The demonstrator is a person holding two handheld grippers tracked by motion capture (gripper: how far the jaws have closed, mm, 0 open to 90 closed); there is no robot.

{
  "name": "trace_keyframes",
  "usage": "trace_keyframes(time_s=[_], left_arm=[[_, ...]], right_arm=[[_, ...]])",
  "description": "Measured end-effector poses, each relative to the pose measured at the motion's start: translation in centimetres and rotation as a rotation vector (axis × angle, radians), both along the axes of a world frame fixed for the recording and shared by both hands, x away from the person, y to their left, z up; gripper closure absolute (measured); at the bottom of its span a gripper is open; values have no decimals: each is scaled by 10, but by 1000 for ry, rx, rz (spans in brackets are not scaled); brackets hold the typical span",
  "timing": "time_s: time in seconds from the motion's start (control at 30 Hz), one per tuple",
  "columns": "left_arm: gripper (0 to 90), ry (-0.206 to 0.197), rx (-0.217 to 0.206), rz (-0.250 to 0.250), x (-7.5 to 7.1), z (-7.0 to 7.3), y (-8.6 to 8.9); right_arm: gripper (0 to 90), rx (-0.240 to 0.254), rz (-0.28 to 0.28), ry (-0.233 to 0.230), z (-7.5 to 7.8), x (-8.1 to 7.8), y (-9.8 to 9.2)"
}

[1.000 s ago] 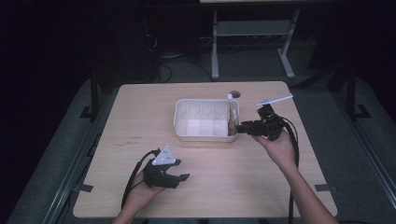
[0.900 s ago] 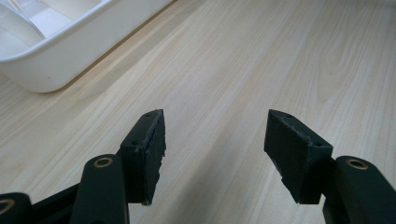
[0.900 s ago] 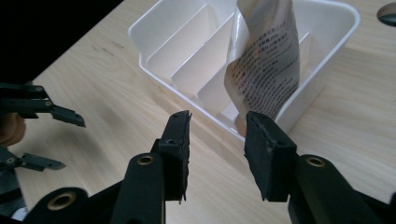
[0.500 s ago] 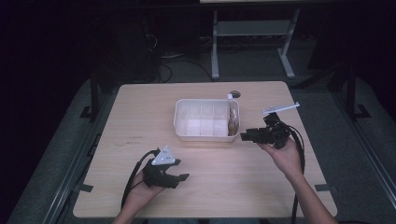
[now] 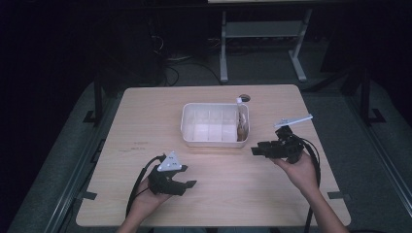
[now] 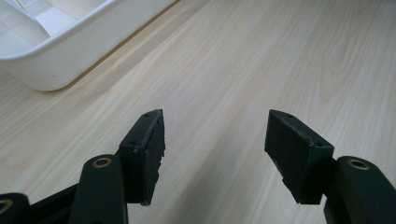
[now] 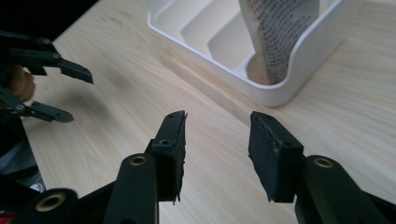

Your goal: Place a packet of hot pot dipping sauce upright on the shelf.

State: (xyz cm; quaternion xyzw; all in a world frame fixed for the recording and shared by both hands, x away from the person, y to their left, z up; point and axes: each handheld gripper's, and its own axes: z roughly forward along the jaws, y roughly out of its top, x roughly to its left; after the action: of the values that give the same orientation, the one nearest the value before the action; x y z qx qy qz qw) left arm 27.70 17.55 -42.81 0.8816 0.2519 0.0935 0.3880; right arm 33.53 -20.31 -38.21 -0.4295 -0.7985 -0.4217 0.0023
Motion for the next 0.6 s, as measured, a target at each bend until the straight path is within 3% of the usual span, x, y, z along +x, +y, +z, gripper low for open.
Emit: trace_keyframes(time_s=[0.6], left_arm=[[374,-3,8,-2,0,0,0]], right_arm=[[539,2,2,25,-17,-17,-14]])
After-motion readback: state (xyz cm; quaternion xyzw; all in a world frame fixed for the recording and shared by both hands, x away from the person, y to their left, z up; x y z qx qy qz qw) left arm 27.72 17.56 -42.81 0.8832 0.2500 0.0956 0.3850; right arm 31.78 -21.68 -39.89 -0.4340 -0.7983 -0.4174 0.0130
